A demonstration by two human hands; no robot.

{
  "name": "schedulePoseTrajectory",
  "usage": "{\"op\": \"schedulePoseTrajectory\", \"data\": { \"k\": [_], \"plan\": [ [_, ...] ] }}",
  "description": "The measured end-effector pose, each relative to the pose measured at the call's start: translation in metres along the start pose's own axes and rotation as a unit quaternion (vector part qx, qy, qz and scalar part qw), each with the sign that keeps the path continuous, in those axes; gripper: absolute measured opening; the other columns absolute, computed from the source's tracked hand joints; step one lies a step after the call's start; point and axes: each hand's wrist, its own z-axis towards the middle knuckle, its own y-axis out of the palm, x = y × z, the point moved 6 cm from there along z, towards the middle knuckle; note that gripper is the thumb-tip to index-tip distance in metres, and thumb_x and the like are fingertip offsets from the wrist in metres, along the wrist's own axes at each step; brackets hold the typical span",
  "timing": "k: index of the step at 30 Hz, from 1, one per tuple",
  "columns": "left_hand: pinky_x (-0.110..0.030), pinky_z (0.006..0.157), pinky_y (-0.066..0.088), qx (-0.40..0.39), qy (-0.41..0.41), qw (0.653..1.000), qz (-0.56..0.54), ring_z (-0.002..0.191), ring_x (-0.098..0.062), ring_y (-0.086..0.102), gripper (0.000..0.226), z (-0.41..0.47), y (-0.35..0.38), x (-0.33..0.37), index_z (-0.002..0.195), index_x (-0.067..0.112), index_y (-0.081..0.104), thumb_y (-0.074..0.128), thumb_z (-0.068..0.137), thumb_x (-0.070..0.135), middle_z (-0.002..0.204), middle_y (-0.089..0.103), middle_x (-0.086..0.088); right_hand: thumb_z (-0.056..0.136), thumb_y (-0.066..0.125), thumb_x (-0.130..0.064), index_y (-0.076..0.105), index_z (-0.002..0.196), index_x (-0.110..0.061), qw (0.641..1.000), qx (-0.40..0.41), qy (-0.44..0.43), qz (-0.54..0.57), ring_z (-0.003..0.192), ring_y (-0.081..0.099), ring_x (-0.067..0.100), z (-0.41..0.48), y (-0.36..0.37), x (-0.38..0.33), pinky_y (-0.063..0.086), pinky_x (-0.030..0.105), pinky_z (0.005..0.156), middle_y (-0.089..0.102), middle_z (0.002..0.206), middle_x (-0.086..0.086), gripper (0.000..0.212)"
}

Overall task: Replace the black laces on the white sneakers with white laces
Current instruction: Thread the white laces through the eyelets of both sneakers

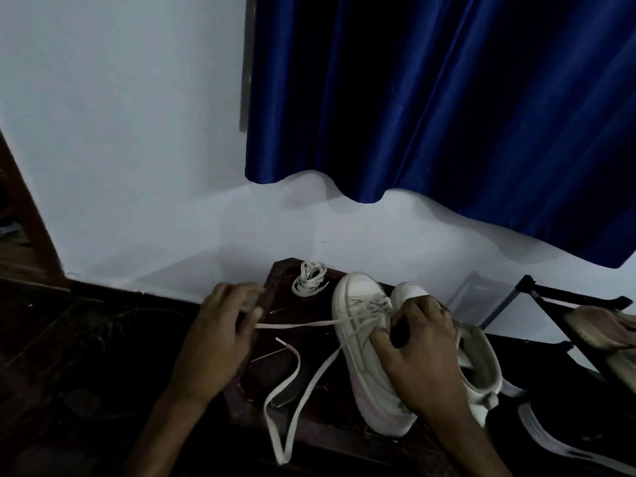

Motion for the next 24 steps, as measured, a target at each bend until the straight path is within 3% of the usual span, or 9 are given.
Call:
{"op": "schedulePoseTrajectory", "data": {
  "k": [2, 4, 7, 11, 14, 16, 18, 20, 24],
  "plan": [
    [-0.035, 0.098, 0.045, -0.135, -0.033, 0.989, 0.048, 0.107, -0.012, 0.052, 0.036, 0.001, 0.015, -0.023, 0.121, 0.042, 0.060, 0.067, 0.090, 0.026, 0.108, 0.046, 0.008, 0.071, 0.048, -0.049, 0.049, 0.069, -0.020, 1.000, -0.002, -0.002, -0.003, 0.084, 0.039, 0.018, 0.000, 0.000, 0.000, 0.032, 0.032, 0.074, 0.042, 0.082, -0.007, 0.029],
    [-0.033, 0.097, 0.046, -0.177, -0.031, 0.983, 0.020, 0.101, -0.006, 0.054, 0.033, -0.001, 0.021, -0.026, 0.103, 0.046, 0.067, 0.075, 0.083, 0.021, 0.104, 0.047, 0.010, 0.072, 0.047, -0.050, 0.049, 0.070, -0.020, 1.000, -0.002, -0.001, -0.003, 0.086, 0.039, 0.018, 0.000, -0.001, 0.002, 0.034, 0.033, 0.075, 0.043, 0.083, -0.006, 0.030],
    [-0.036, 0.081, 0.051, -0.070, -0.033, 0.996, 0.048, 0.093, -0.013, 0.058, 0.017, 0.012, 0.005, -0.016, 0.080, 0.035, 0.070, 0.078, 0.078, 0.020, 0.094, 0.049, 0.012, 0.072, 0.047, -0.050, 0.050, 0.071, -0.020, 1.000, -0.006, 0.004, -0.005, 0.086, 0.039, 0.019, -0.001, 0.000, 0.003, 0.035, 0.034, 0.075, 0.043, 0.084, -0.006, 0.030],
    [-0.029, 0.061, 0.045, 0.093, 0.008, 0.995, 0.039, 0.071, -0.010, 0.056, 0.004, 0.032, -0.022, 0.040, 0.091, 0.026, 0.068, 0.065, 0.091, 0.024, 0.084, 0.051, 0.009, 0.084, 0.062, -0.037, 0.049, 0.089, -0.020, 0.999, 0.029, 0.000, 0.026, 0.090, 0.043, 0.017, 0.000, -0.009, -0.004, 0.036, 0.032, 0.078, 0.043, 0.093, -0.005, 0.022],
    [-0.023, 0.061, 0.049, 0.098, 0.084, 0.989, -0.075, 0.076, -0.005, 0.061, 0.005, 0.045, -0.021, 0.094, 0.096, 0.020, 0.066, 0.062, 0.095, 0.020, 0.089, 0.062, 0.011, 0.095, 0.052, -0.039, 0.045, 0.108, -0.024, 0.992, 0.070, 0.020, 0.106, 0.091, 0.052, 0.013, 0.015, -0.036, -0.015, 0.041, 0.031, 0.079, 0.052, 0.100, -0.005, 0.021],
    [-0.030, 0.065, 0.057, 0.047, 0.114, 0.980, -0.155, 0.087, -0.007, 0.066, 0.006, 0.050, -0.011, 0.116, 0.098, 0.016, 0.066, 0.061, 0.095, 0.016, 0.098, 0.068, 0.011, 0.097, 0.042, -0.050, 0.052, 0.108, -0.027, 0.975, -0.020, 0.096, 0.200, 0.083, 0.060, 0.011, 0.035, -0.035, -0.019, 0.047, 0.032, 0.075, 0.066, 0.090, -0.005, 0.027],
    [-0.032, 0.076, 0.059, -0.014, 0.135, 0.970, -0.203, 0.096, -0.007, 0.067, 0.007, 0.048, 0.000, 0.129, 0.098, 0.014, 0.068, 0.063, 0.093, 0.013, 0.107, 0.071, 0.009, 0.098, 0.033, -0.056, 0.060, 0.113, -0.024, 0.932, -0.146, 0.149, 0.295, 0.081, 0.064, 0.013, 0.049, -0.022, -0.028, 0.049, 0.033, 0.078, 0.073, 0.088, 0.002, 0.044],
    [-0.032, 0.080, 0.057, -0.066, 0.157, 0.964, -0.206, 0.095, -0.008, 0.069, 0.007, 0.044, 0.009, 0.135, 0.097, 0.014, 0.071, 0.067, 0.091, 0.012, 0.102, 0.073, 0.009, 0.099, 0.030, -0.055, 0.061, 0.120, -0.019, 0.869, -0.245, 0.178, 0.392, 0.093, 0.067, 0.018, 0.056, -0.008, -0.040, 0.052, 0.033, 0.086, 0.074, 0.100, 0.005, 0.052],
    [-0.027, 0.079, 0.055, -0.110, 0.173, 0.961, -0.188, 0.087, -0.004, 0.070, 0.008, 0.035, 0.014, 0.123, 0.092, 0.015, 0.076, 0.074, 0.084, 0.015, 0.091, 0.074, 0.013, 0.103, 0.037, -0.036, 0.055, 0.129, -0.011, 0.704, -0.283, 0.229, 0.609, 0.110, 0.063, 0.023, 0.071, -0.003, -0.054, 0.047, 0.037, 0.100, 0.069, 0.119, 0.011, 0.040]
  ]
}}
